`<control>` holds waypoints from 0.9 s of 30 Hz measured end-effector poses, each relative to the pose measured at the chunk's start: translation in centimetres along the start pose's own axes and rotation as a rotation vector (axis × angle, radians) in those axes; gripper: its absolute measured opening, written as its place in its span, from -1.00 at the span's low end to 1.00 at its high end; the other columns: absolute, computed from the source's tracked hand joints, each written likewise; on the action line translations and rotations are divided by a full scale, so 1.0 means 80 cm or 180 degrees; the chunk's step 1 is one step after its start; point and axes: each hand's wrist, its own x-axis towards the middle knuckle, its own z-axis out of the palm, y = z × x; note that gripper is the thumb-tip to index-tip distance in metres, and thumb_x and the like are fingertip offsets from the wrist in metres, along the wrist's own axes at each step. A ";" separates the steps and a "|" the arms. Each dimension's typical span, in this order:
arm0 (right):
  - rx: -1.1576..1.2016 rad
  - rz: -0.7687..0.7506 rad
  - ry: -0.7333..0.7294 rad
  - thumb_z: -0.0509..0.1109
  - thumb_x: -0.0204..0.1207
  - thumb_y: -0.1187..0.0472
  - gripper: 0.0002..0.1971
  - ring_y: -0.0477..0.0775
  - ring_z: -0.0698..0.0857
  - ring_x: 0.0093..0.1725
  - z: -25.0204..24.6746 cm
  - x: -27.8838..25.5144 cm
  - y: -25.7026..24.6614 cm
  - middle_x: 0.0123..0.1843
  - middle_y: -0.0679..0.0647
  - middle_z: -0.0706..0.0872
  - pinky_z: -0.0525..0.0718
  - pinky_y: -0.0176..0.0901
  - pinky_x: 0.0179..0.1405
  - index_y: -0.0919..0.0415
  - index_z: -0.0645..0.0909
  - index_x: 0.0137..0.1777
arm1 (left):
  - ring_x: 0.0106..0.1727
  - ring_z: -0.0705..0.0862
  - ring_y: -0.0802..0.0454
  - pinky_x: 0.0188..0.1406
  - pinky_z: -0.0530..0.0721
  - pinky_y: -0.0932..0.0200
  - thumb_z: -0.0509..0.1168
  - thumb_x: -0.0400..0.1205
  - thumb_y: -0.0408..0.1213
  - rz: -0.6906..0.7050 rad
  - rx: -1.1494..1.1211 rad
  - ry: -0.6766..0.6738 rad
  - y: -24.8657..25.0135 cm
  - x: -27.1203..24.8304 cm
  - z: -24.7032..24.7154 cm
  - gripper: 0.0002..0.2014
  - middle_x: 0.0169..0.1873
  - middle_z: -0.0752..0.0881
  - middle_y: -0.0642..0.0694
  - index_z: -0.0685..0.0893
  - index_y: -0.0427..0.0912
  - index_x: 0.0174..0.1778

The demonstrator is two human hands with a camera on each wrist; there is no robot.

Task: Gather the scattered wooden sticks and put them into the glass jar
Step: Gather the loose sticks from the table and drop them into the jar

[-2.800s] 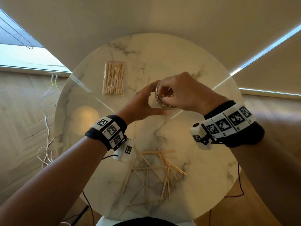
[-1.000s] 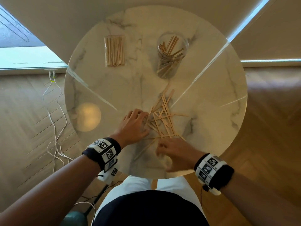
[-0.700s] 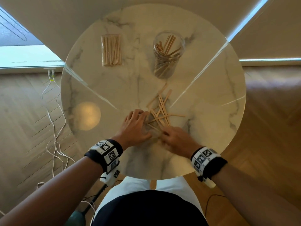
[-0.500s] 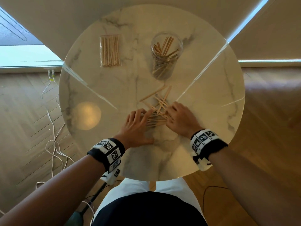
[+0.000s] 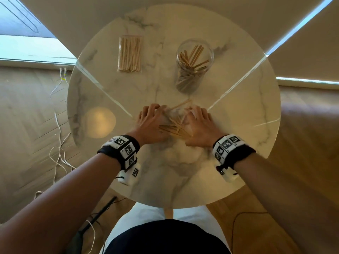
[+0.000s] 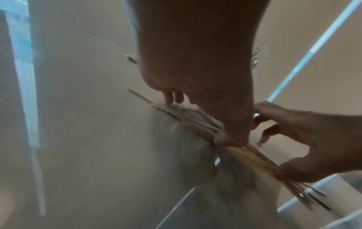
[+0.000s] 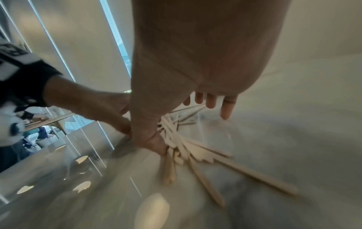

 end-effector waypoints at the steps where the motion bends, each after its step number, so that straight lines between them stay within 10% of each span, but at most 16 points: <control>1: -0.0096 -0.0037 -0.0088 0.65 0.12 -0.15 0.21 0.29 0.17 0.59 -0.008 0.013 0.003 0.66 0.17 0.12 0.26 0.20 0.59 0.10 0.08 0.72 | 0.49 0.38 -0.34 0.56 0.37 -0.28 0.60 0.43 0.13 -0.0066 0.0024 -0.0114 0.004 0.004 -0.003 -0.07 0.50 0.41 -0.21 0.39 -0.04 0.69; 7: -0.0360 -0.0180 -0.0217 0.51 0.23 -0.19 -0.11 0.29 0.22 0.53 -0.020 0.040 0.004 0.52 0.14 0.25 0.19 0.16 0.58 0.09 0.28 0.54 | 0.39 0.49 -0.26 0.44 0.45 -0.18 0.46 0.56 -0.12 0.0053 -0.0008 -0.0023 0.017 0.006 -0.002 -0.49 0.33 0.59 -0.11 0.60 0.01 0.46; 16: -0.0270 -0.0031 0.0395 0.16 0.38 -0.06 -0.56 0.30 0.57 0.08 0.043 -0.016 0.012 0.08 0.20 0.67 0.50 0.16 0.05 0.24 0.60 0.07 | 0.36 0.52 -0.43 0.39 0.55 -0.34 0.58 0.47 -0.23 -0.0994 -0.0363 0.0905 -0.037 -0.061 -0.001 -0.38 0.37 0.59 -0.27 0.63 -0.10 0.48; 20: -0.0032 -0.0154 0.0410 0.36 0.50 0.09 -0.71 0.35 0.62 0.08 0.041 -0.003 -0.013 0.12 0.26 0.66 0.58 0.19 0.01 0.30 0.60 0.08 | 0.17 0.62 -0.38 0.27 0.67 -0.30 0.54 0.50 -0.29 -0.0739 -0.0333 0.0957 -0.029 -0.048 -0.001 -0.62 0.17 0.70 -0.21 0.75 -0.09 0.25; 27: -0.0045 -0.0538 0.0462 0.47 0.25 -0.07 -0.26 0.29 0.47 0.33 0.017 0.011 -0.018 0.46 0.20 0.44 0.54 0.18 0.33 0.20 0.45 0.44 | 0.26 0.66 -0.25 0.31 0.61 -0.14 0.49 0.60 -0.30 -0.0596 -0.0533 0.1094 -0.019 -0.050 -0.004 -0.66 0.20 0.72 -0.15 0.73 -0.13 0.31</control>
